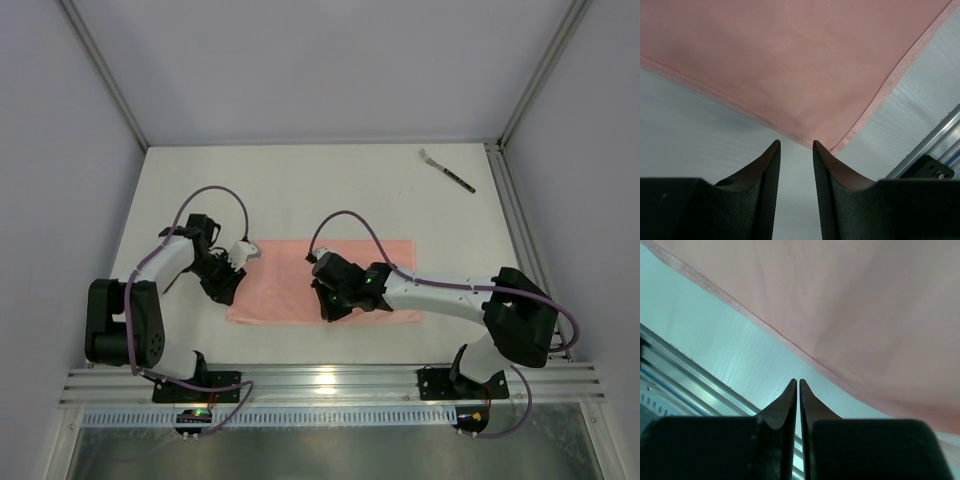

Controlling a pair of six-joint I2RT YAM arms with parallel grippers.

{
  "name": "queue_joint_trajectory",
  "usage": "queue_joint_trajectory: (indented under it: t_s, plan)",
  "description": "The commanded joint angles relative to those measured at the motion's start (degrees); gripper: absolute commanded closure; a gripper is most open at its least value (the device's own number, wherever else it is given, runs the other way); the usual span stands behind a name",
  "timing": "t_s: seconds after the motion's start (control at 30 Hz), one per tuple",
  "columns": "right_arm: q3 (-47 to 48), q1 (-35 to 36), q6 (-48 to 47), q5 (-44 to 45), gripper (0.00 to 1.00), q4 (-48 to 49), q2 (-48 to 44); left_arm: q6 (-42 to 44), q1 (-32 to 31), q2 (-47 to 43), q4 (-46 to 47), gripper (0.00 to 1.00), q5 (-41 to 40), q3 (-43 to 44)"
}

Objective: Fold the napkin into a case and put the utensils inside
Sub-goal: Fold the rectangle-folded napkin at the center of the board.

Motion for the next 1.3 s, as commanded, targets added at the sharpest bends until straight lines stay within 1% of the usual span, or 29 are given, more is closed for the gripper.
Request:
queue_joint_trajectory:
  t_s: [0.0,0.1,0.13,0.17,0.27,0.33,0.4,0.5,0.57,0.63,0.7,0.83,0.93,1.13,1.27]
  plan:
    - [-0.86,-1.88,2.85,5.78,0.92,-4.15,-4.72,-0.93,-0.73,-1.67,1.93,0.65,-1.86,-1.26]
    - [-3.76,-6.45,4.52,8.6,0.89,-4.34,-5.86,-1.28,-1.52,-2.03,2.37,0.65,-2.3,-2.41]
    - [-6.29,-7.94,5.48,8.77,0.89,-3.55,-6.91,-1.55,-1.87,-2.03,2.81,0.66,-2.56,-2.93]
    - [-7.53,-10.82,5.84,8.69,0.89,-2.5,-7.53,-1.64,-2.05,-1.94,3.07,0.66,-2.74,-3.28]
    - [-11.06,-16.1,4.71,8.07,0.88,3.47,-9.02,-1.9,-2.49,-1.5,4.04,0.66,-3.27,-4.25]
    - [-10.8,-17.61,2.69,8.77,0.88,3.23,-8.68,-1.9,-2.67,-1.06,4.39,0.66,-3.79,-4.78]
    - [-10.1,-18.93,2.24,9.83,0.88,-0.01,-7.27,-2.08,-2.67,-1.06,4.66,0.66,-4.06,-5.13]
    - [-12.19,-19.11,3.11,11.24,0.89,-3.97,-8.06,-1.9,-2.67,-1.06,5.18,0.65,-3.97,-5.66]
    - [-14.39,-19.11,6.17,11.41,0.89,-5.9,-9.99,-1.99,-2.67,-0.88,5.27,0.66,-3.62,-5.75]
    - [-17.55,-19.03,8.47,11.94,0.9,-7.23,-14.2,-1.99,-2.67,-0.53,5.1,0.65,-3.62,-5.57]
    - [-20.53,-19.03,12.6,12.73,0.94,-9.25,-19.28,-2.08,-2.67,-0.44,5.1,0.66,-3.44,-5.31]
    - [-23.36,-19.12,18.4,14.31,0.96,-13.29,-26.23,-2.08,-2.67,-0.53,4.57,0.66,-3.44,-4.52]
    - [-25.03,-19.12,22.09,15.54,0.96,-15.14,-29.32,-2.08,-2.67,-0.97,4.4,0.66,-3.27,-4.08]
    - [-26.88,-19.12,27.45,14.93,0.96,-17.6,-32.49,-2.08,-2.67,-1.58,3.52,0.66,-2.3,-3.82]
    - [-25.92,-19.12,27.21,17.99,0.93,-18.4,-35.65,-1.81,-2.67,-2.73,0.62,0.66,1.03,-2.07]
